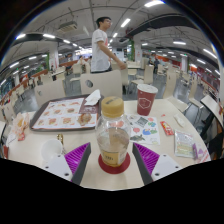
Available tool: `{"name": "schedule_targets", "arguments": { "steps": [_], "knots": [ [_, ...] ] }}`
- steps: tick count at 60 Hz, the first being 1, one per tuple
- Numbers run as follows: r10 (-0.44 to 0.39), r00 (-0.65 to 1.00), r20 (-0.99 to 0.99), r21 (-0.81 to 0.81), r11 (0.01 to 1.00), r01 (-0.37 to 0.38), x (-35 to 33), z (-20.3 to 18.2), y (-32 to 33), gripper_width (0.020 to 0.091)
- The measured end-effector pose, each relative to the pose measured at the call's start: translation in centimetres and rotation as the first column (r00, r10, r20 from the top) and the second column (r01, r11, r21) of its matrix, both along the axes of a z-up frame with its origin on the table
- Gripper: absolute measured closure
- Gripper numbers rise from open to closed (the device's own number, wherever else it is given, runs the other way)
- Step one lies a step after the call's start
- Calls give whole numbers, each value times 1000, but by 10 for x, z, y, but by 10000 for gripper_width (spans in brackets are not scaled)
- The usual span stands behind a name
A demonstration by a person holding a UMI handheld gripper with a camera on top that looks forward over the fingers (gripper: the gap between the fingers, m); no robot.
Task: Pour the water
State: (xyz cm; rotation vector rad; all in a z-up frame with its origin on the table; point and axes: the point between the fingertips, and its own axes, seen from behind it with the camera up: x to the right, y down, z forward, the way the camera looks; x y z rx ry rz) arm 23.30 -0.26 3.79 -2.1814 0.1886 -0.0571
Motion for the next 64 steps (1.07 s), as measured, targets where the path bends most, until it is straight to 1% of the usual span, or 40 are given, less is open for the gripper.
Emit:
{"name": "schedule_targets", "arguments": {
  "steps": [2, 4, 12, 21, 30, 44, 55, 64],
  "knots": [
    [-11, 1000, 1, -23, 1000, 11, -1, 3, -10, 268],
    [-15, 1000, 1, -44, 999, 15, -5, 8, -20, 252],
    [-15, 1000, 10, -121, 992, 16, -30, 29, -67, 252],
    [6, 1000, -18, -197, 980, -10, -84, 54, -130, 251],
    [35, 999, -13, -220, 975, -37, -136, 80, -181, 251],
    [76, 997, -1, -209, 975, -75, -198, 109, -214, 248],
    [109, 994, -7, -213, 971, -108, -227, 112, -220, 251],
    [114, 993, -3, -225, 968, -112, -233, 107, -221, 251]
  ]
}}
